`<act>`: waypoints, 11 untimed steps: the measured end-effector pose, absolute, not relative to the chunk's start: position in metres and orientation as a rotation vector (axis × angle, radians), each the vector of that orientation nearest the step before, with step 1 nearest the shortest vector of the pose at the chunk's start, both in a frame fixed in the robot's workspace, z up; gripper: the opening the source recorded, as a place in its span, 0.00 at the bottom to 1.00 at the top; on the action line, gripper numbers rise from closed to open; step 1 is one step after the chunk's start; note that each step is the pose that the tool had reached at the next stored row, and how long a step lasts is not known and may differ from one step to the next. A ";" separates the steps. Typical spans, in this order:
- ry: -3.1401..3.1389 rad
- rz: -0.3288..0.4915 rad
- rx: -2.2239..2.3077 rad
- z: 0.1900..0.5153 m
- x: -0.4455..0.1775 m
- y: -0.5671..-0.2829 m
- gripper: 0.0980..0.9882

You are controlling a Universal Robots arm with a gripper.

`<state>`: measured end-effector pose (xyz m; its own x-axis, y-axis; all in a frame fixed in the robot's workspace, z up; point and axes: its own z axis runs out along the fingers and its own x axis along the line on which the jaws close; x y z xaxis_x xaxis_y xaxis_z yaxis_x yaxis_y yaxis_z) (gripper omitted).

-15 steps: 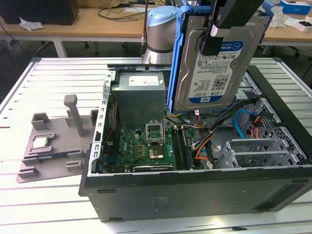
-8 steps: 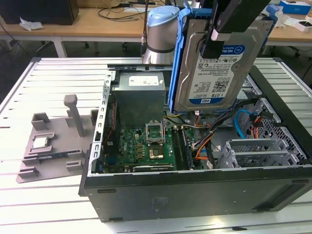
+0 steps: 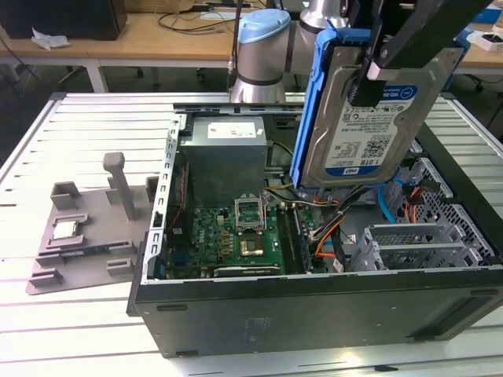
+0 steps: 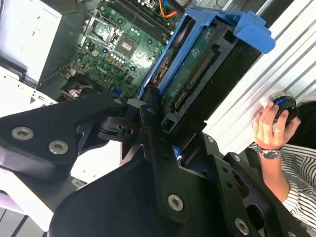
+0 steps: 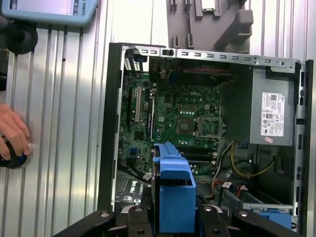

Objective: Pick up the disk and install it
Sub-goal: 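Pick up the disk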

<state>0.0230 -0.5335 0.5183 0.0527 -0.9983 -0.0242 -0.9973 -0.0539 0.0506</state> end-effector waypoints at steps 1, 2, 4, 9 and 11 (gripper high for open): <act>-2.147 -0.082 2.265 0.518 0.025 -0.534 0.30; -2.147 -0.082 2.265 0.517 0.026 -0.534 0.30; -2.147 -0.082 2.265 0.516 0.029 -0.535 0.30; -2.147 -0.082 2.265 0.513 0.035 -0.537 0.30; -2.147 -0.082 2.265 0.513 0.037 -0.537 0.30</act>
